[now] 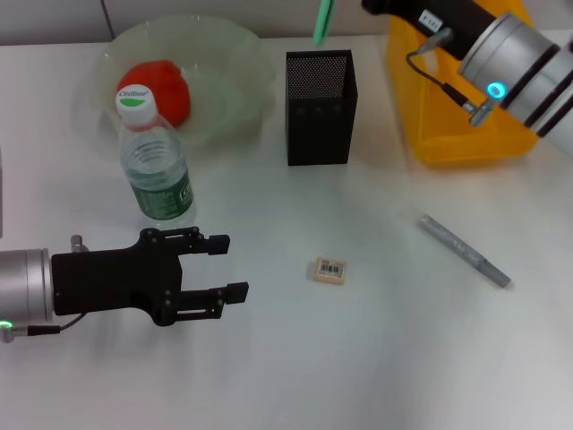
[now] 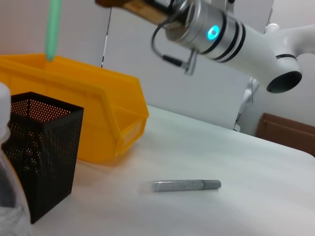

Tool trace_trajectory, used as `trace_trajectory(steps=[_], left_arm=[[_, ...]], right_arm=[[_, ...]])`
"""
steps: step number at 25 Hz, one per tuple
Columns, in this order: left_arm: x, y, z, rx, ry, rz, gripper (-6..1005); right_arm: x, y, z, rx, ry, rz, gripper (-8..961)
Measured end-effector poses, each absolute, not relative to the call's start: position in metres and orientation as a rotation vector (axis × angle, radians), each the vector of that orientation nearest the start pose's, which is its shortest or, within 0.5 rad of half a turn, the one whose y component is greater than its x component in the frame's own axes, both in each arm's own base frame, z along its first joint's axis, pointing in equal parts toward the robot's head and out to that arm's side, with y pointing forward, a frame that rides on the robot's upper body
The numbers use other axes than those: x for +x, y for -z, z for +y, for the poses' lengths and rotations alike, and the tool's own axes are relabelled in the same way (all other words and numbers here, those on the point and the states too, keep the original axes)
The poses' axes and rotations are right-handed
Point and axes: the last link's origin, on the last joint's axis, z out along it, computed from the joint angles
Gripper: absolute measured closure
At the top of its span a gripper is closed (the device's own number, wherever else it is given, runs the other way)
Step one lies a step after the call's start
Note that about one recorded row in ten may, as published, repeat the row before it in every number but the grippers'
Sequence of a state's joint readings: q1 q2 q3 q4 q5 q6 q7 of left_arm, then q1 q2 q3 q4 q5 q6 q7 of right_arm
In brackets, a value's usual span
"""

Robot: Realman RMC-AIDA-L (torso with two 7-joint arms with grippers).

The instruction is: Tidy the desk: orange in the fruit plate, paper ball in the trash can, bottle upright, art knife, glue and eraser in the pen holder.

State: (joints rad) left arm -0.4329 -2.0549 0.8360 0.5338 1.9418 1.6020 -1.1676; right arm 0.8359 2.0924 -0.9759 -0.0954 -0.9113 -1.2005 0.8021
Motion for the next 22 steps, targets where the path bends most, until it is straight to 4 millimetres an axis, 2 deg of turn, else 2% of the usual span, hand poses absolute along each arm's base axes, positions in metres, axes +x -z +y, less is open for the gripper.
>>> trace_trajectory(steps=[1,3,10,17,22], left_arm=[[-0.288,0.026,0.281,-2.859,0.699,-0.523,274],[-0.287,0.026,0.281,-2.860,0.702,-0.523,274],[-0.287,0.027,0.281,-2.857,0.699,-0.523,274],[-0.286,0.025,0.282,-2.857,0.702,-0.524,274],[-0.287,0.025,0.280,-2.859,0.707,-0.532,273]], right_arm=[[0.177,0.037,0.416,-2.118,-1.162,0.513,779],[0.184,0.044,0.420,-2.125,-1.051,0.498,779],[0.193,0.048,0.417,-2.130,-1.020,0.539,780],[0.185,0.052,0.415,-2.217,-1.026,0.545,589],[0.181,0.052,0.403,-2.377,-1.012,0.527,460]])
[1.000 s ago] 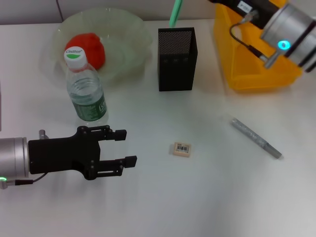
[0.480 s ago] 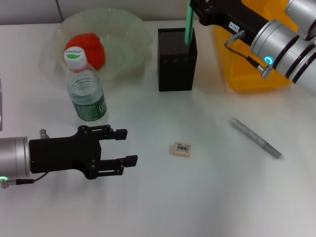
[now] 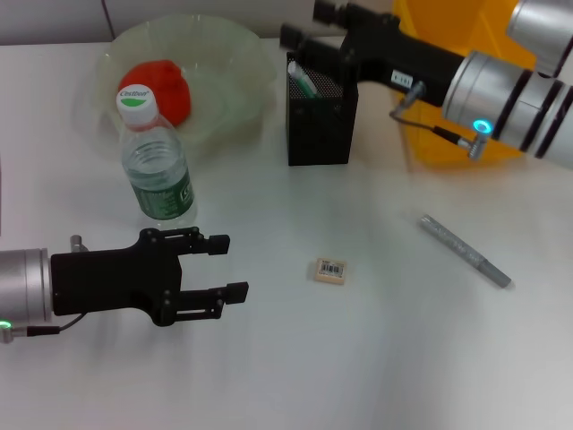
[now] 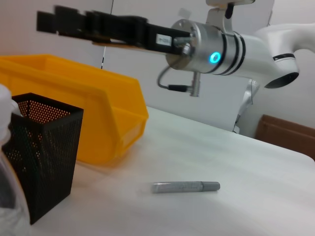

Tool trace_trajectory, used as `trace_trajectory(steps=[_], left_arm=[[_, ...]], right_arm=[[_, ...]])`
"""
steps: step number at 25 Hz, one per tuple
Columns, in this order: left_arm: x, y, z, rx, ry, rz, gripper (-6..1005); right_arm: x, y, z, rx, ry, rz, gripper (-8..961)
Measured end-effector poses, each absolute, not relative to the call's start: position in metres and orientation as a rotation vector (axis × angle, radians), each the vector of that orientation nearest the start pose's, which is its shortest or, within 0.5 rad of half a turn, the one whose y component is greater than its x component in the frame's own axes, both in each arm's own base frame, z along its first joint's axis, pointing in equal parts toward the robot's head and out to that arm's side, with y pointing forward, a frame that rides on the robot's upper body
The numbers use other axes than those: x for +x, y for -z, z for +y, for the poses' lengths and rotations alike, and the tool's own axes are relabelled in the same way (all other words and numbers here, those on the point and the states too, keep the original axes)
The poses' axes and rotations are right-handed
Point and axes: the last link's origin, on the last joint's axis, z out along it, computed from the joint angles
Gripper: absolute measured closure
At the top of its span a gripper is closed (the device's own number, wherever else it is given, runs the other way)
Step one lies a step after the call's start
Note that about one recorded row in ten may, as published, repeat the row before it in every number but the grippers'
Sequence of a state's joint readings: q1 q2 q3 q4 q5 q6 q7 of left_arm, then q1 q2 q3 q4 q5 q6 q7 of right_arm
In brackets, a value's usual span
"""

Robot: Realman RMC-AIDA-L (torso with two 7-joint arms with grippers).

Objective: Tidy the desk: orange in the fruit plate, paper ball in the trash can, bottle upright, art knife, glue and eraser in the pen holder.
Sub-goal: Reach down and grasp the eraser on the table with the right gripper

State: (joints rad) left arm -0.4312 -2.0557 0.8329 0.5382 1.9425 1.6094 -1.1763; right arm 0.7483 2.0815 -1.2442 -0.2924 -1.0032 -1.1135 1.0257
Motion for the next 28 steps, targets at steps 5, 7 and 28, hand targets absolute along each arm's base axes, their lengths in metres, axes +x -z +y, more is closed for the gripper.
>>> trace_trajectory(steps=[5,7,28], left_arm=[[-0.288,0.025,0.278,-2.863,0.708,-0.538,273],[-0.288,0.025,0.278,-2.863,0.708,-0.538,273],[-0.289,0.028,0.275,-2.874,0.706,-0.549,272]], right_arm=[[0.177,0.032,0.384,-2.568,-0.899,0.515,296],[0.171,0.016,0.371,-2.677,-0.803,0.472,210],[0.106,0.049,0.340,-2.992,0.697,0.359,127]])
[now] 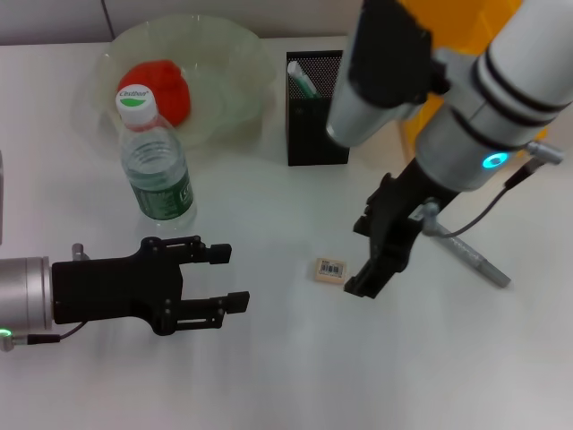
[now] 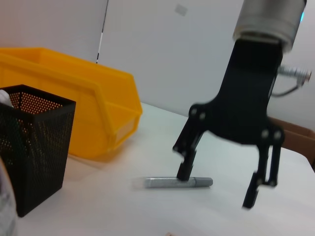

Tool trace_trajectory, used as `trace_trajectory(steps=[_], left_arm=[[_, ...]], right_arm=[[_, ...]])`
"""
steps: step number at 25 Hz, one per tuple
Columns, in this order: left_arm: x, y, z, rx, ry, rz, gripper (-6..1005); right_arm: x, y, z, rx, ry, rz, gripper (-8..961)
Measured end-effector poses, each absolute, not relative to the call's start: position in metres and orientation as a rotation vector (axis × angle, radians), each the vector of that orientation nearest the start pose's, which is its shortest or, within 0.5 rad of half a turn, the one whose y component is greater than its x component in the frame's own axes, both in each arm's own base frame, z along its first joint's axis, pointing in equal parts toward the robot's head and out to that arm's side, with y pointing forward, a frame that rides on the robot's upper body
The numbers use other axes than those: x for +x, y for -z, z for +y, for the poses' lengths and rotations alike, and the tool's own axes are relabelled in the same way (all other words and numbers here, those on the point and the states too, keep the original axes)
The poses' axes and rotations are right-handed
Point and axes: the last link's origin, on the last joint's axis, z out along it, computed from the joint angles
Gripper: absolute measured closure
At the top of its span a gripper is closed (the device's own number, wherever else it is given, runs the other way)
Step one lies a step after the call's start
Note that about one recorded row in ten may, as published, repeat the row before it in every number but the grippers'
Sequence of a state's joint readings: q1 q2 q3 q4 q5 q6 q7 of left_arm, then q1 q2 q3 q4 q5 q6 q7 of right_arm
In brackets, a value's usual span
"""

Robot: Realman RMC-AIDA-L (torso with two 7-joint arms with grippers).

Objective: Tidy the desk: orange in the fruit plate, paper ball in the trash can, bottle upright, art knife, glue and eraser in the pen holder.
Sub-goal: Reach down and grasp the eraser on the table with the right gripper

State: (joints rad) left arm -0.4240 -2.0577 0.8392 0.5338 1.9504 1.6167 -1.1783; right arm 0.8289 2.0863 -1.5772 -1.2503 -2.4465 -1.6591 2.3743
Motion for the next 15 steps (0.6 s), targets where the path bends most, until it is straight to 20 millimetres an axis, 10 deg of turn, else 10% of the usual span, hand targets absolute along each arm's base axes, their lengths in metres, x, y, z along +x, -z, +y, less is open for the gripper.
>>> trace_trajectory(steps=[15], left_arm=[[-0.290,0.027,0.274,-2.870,0.709,-0.580,272]], right_arm=[[0.132,0.102,0.345,-2.940,0.671,0.350,186]])
